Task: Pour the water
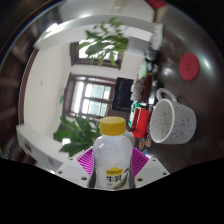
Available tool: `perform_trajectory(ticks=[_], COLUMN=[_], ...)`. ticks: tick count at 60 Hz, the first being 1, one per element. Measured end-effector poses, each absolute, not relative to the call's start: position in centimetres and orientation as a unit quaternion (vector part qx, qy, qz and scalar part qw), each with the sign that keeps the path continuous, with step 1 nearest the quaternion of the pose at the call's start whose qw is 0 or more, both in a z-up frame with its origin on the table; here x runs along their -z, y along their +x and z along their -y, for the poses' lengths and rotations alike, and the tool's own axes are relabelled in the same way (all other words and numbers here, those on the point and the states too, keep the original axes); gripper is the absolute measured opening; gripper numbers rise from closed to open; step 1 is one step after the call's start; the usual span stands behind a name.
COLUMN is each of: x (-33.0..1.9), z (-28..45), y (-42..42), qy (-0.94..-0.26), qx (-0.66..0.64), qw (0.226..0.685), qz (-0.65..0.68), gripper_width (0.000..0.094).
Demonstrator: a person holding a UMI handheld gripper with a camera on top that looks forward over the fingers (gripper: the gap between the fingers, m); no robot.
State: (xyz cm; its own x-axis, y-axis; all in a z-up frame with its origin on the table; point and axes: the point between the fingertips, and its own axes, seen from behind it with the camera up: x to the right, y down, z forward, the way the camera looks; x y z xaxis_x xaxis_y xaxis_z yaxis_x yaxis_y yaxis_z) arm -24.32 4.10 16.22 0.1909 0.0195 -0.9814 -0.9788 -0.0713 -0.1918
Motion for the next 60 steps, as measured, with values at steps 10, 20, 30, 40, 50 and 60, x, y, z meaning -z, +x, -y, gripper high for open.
perform_trajectory(ticks=[10, 20, 30, 40, 50, 60], x=[-15.1, -14.1, -13.7, -14.5, -18.7, -24.4], z=[-4.9, -4.5, -5.4, -5.8, -5.0, -4.0], y=[-21.6, -21.7, -22.1, -23.2, -25.1, -20.6], qy=[-0.469, -0.406, -0.404, -0.458, -0.616, -0.701], qx=[-0.534, -0.575, -0.585, -0.564, -0.452, -0.241], qw=[0.471, 0.422, 0.402, 0.426, 0.53, 0.647], qz=[-0.523, -0.571, -0.577, -0.54, -0.367, -0.177], gripper_width=[0.0454, 0.0452, 0.0453, 0.0452, 0.0454, 0.046])
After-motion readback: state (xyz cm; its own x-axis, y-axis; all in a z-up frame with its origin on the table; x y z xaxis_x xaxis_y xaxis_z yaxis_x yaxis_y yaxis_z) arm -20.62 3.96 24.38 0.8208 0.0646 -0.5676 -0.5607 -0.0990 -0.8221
